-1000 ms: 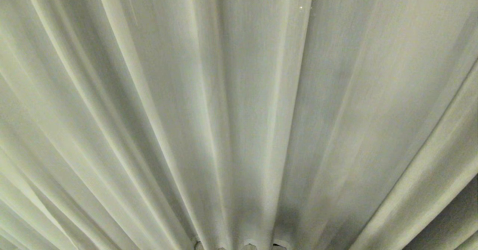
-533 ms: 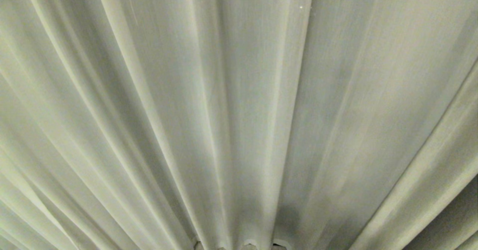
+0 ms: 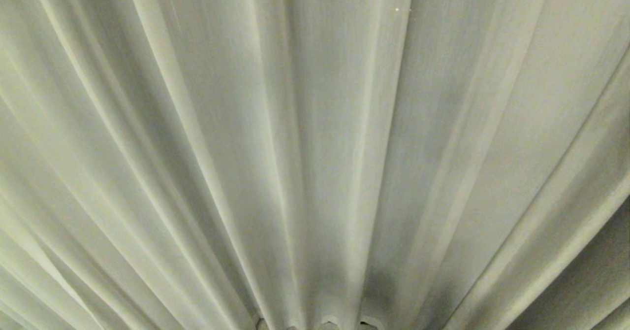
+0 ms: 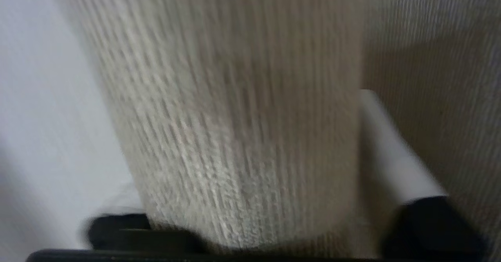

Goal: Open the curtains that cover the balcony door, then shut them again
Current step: Close the outer curtains on both sides

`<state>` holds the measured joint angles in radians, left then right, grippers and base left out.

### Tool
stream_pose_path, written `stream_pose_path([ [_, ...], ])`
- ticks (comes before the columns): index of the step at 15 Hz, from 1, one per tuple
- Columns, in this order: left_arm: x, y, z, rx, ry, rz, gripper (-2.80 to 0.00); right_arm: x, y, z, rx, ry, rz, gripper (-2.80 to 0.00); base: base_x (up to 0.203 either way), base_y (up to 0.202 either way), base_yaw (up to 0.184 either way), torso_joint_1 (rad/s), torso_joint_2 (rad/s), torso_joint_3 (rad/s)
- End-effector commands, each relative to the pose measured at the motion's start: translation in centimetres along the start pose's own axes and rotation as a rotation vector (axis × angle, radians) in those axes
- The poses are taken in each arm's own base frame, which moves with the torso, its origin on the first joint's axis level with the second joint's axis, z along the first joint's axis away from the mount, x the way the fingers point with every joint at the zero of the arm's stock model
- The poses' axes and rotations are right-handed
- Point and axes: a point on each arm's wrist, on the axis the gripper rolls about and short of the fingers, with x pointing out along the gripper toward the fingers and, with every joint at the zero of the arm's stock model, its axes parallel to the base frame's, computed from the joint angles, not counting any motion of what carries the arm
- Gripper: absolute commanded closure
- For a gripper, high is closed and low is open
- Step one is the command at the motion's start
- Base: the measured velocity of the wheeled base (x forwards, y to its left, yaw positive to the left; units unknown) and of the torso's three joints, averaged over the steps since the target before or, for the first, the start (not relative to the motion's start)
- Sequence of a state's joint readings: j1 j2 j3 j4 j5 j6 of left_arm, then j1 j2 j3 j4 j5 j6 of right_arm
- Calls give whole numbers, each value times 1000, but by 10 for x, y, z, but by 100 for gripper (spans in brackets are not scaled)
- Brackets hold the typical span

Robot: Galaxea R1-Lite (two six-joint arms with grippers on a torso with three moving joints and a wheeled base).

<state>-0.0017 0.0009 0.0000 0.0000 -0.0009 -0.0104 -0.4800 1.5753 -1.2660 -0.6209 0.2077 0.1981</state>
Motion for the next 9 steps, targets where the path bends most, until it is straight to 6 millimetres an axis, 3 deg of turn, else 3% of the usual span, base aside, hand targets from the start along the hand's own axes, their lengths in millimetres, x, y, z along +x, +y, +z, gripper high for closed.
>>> stream_pose_path([
  [1, 0, 0, 0, 0, -1, 0, 0, 1, -1, -2, 1, 4, 9, 0, 0, 0, 0, 0, 0, 0],
  [5, 0, 0, 0, 0, -1, -1, 0, -3, 1, 8, -8, -19, 25, 0, 0, 0, 0, 0, 0, 0],
  [9, 0, 0, 0, 0, -1, 0, 0, -22, 9, 23, -23, -43, 73, 0, 0, 0, 0, 0, 0, 0],
])
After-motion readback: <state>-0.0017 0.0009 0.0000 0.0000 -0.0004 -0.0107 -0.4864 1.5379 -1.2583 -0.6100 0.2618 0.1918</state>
